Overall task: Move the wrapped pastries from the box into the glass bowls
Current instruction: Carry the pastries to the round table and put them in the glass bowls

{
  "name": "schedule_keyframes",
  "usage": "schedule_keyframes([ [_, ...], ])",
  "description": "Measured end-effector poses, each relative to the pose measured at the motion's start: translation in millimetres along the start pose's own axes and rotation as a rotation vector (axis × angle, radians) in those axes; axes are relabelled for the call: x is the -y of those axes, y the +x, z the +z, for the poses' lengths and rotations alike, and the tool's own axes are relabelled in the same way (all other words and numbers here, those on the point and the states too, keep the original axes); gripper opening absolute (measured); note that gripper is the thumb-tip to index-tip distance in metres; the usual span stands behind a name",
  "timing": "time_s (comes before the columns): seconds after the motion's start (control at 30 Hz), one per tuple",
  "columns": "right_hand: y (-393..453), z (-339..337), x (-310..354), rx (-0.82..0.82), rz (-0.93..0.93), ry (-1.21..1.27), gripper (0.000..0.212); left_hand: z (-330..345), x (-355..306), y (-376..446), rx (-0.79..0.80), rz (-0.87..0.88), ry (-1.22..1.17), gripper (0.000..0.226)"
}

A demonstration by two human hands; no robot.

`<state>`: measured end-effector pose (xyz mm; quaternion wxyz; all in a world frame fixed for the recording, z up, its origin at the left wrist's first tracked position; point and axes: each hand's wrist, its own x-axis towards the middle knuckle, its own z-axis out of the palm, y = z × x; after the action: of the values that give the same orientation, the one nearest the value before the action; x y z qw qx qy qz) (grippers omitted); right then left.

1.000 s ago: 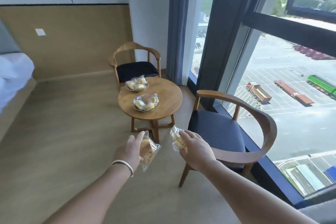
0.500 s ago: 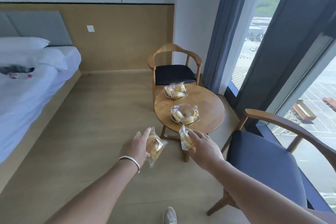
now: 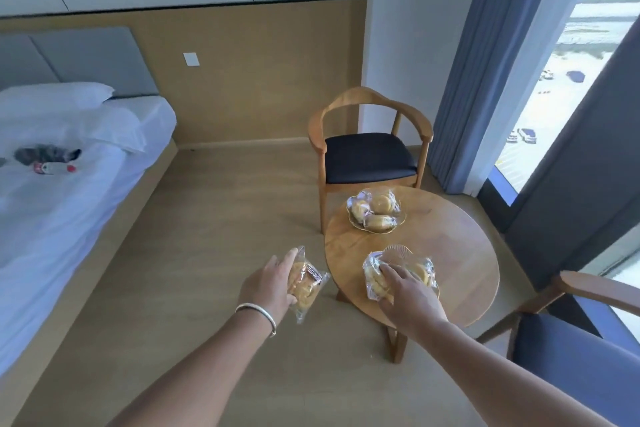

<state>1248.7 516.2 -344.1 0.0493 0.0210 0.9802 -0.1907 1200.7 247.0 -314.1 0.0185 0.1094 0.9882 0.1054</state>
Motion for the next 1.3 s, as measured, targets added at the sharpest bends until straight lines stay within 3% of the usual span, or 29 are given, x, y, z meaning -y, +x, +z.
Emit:
schedule_keyframes([
  [0.33,111,2,-14,-0.003,0.139,0.000,0.059,14,19,163,0.068,0.112,-0.035,0.089],
  [0.7,211,32,-29,-0.020,0.580,0.066,0.061,76,10,378,0.264,0.464,-0.013,0.082],
  [0.97,228,40,-34,-0.048,0.843,0.110,0.061,110,-34,454,0.333,0.680,0.005,0.082],
  [1.3,225,67,-68,-0.067,1.003,0.205,0.062,153,-122,502,0.298,0.872,0.080,0.089],
])
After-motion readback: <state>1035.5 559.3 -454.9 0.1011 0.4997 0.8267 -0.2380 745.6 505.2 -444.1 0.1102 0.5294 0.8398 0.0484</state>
